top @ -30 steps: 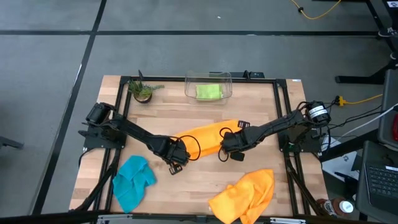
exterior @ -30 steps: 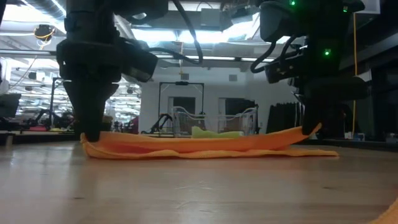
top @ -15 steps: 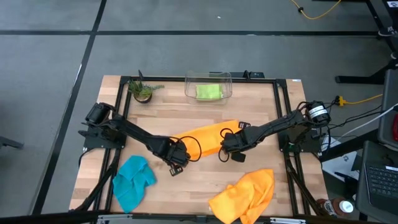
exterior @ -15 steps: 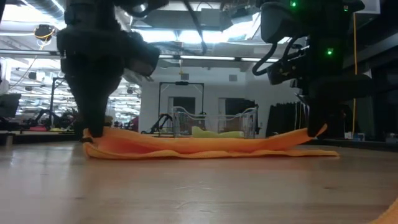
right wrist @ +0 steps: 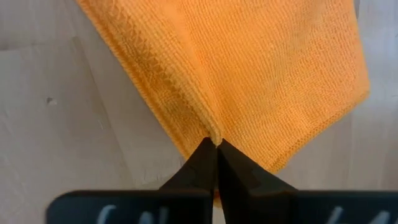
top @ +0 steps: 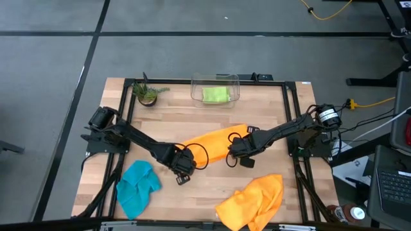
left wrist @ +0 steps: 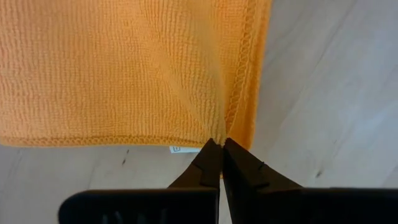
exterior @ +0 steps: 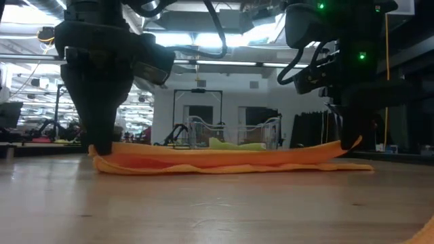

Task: Fold microfiber towels
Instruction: Fold the top orange microfiber cloth

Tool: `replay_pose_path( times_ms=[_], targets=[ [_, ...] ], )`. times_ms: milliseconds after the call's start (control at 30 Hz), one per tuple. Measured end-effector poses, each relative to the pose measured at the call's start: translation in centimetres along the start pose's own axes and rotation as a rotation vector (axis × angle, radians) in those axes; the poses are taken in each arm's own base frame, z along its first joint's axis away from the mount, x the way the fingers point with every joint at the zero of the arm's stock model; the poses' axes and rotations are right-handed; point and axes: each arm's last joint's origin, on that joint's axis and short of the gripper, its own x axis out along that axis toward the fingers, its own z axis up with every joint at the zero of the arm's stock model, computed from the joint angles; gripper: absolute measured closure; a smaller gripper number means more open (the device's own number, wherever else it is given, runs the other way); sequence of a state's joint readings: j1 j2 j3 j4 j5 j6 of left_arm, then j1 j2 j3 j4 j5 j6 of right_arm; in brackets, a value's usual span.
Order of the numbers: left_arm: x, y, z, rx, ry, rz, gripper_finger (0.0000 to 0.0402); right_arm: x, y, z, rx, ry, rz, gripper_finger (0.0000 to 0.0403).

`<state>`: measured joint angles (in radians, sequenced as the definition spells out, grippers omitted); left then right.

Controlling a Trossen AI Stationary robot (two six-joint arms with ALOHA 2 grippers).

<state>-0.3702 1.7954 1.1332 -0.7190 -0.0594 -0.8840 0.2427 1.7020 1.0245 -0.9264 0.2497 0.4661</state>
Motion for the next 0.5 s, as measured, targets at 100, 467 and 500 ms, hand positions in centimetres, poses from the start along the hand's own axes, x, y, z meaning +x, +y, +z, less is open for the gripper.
replay_pose_path(
  times_ms=[100,467,500],
  targets=[
    [0.0,0.04,0.04,-0.001,-0.001,0.001,0.0388,0.0,0.0,0.0,0.0,0.0,0.0,0.035],
    [0.03,0.35,0.4,-0.014,0.011,-0.007,0.0301,-0.01,-0.22,-0.41,-0.013,0.043,-0.021,0.026],
    [0.0,0.45,0.5,-0.016,0.02,-0.014,0.0294,0.0,-0.22,-0.42,-0.013,0.043,-0.021,0.0254]
  ],
)
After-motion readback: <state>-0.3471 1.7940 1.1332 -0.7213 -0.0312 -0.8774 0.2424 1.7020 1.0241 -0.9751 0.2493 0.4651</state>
